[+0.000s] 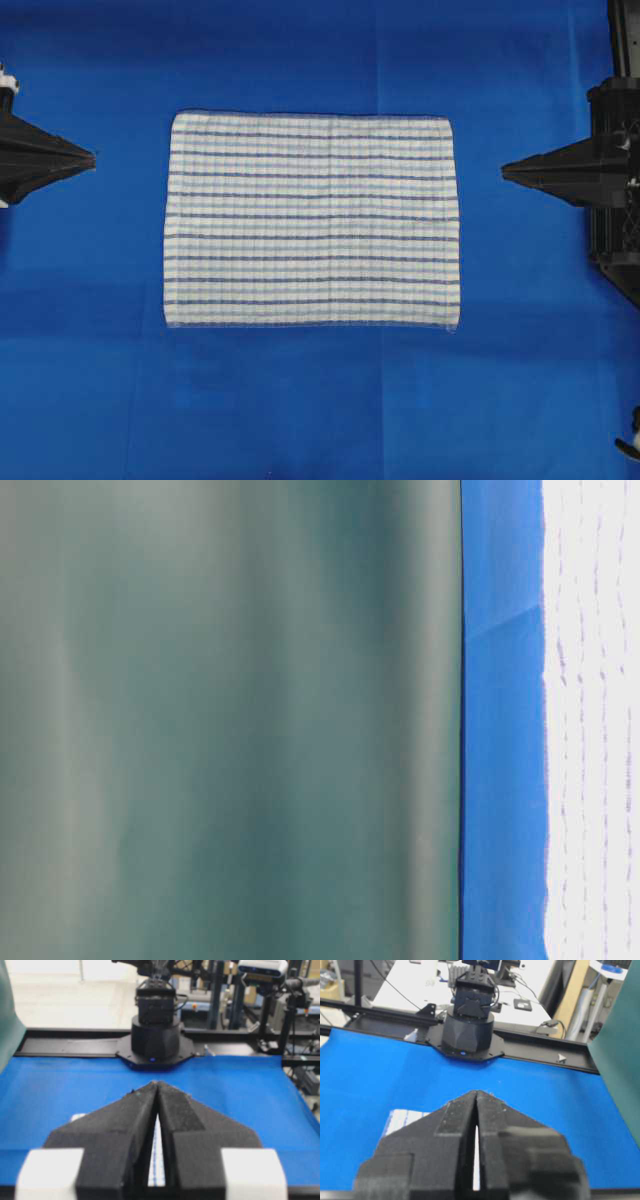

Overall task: Fold the blue towel.
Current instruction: 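Move both grippers to the towel's top corners and pinch them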

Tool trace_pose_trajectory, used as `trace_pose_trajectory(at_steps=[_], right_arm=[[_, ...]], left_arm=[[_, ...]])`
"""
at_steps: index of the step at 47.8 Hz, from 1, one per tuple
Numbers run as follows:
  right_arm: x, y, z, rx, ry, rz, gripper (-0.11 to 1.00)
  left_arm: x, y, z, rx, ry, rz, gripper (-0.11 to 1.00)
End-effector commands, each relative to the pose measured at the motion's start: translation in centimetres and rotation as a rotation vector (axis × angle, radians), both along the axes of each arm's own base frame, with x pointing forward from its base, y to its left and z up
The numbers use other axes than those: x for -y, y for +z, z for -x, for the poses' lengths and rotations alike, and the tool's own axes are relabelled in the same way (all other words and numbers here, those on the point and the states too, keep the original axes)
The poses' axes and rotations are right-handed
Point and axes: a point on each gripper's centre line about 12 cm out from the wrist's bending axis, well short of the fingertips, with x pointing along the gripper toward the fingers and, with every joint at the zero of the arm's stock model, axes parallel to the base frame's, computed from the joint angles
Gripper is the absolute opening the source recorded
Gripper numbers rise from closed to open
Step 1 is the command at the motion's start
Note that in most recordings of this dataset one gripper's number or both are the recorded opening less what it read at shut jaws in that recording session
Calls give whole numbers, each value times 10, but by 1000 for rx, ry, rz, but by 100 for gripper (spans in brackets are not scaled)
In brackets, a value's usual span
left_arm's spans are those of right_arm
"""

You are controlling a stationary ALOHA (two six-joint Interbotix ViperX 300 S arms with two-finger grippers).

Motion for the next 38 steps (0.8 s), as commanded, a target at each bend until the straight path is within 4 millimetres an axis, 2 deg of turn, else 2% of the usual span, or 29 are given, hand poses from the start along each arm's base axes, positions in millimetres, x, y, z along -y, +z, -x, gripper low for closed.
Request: trace_pose_trajectory(at_steps=[1, 8, 16, 28, 32, 38], right_arm=[[4, 12, -4, 23, -18, -7, 0], [13, 4, -6, -61, -64, -26, 0], [29, -11, -9, -146, -141, -72, 0], [57, -45, -16, -275, -275, -143, 2], [69, -62, -20, -335, -326, -173, 13], [83, -82, -24, -400, -382, -200, 47]], left_arm=[[-3, 11, -6, 20, 16, 9, 0], [-6, 3, -13, -17, 33, -13, 0], [-19, -15, -26, -99, 88, -23, 0], [-53, -54, -41, -262, 223, 6, 3], [-63, -68, -45, -320, 257, 20, 16], [-78, -90, -53, -410, 303, 48, 48]])
